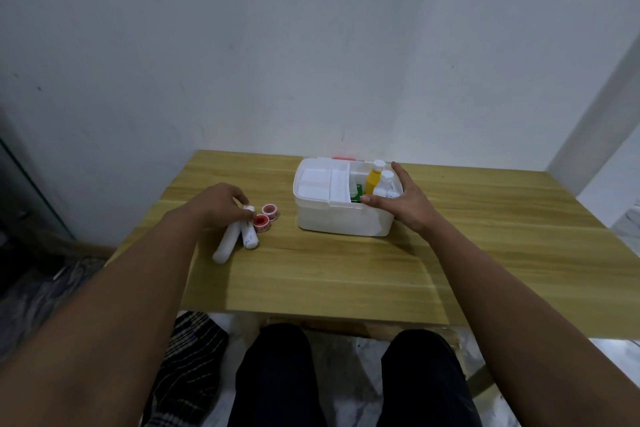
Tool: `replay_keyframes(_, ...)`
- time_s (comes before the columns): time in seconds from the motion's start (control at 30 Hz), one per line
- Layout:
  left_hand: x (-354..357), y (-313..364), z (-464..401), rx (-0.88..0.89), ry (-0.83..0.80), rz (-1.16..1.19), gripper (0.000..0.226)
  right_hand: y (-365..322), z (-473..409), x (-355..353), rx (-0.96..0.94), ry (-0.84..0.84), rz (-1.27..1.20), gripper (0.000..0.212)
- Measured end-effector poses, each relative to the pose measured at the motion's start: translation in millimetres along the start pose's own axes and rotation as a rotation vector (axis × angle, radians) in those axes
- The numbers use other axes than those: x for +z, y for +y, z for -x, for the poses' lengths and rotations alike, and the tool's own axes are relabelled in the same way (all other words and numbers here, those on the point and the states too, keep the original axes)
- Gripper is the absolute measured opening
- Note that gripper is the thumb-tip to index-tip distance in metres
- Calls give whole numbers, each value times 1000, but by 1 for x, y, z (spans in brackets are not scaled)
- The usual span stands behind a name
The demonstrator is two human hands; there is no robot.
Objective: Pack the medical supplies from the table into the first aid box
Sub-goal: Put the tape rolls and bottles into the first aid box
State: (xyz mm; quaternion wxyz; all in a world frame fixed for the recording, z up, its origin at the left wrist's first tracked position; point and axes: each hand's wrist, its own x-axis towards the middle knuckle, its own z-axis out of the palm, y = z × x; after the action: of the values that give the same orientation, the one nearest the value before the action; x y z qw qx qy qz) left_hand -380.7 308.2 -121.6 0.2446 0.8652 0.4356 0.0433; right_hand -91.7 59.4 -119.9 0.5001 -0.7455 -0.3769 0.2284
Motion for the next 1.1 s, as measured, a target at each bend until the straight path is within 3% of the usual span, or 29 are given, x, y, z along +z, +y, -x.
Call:
replay_keyframes(0.2,7,0,-1,-20,80,-8,15,-1,1,1,-5,-2,2,131)
replay_keyframes(0.37,7,4,0,4,152,-11,22,0,1,0,5,-10,-7,142)
replay_keyframes(0.5,-5,4,6,122,211,77,24,0,0,0,-1,-5,-15,128)
replay_keyframes(0.6,-12,5,14,209,157,66,18,0,-1,0,-3,4,-16,127)
replay_keyframes(0.83,-9,5,24,220,-85,-290,20,-1,2,1,-5,7,-25,125)
replay_keyframes(1.1,-5,8,20,150,-142,-449,26,-1,1,1,-7,4,-24,128)
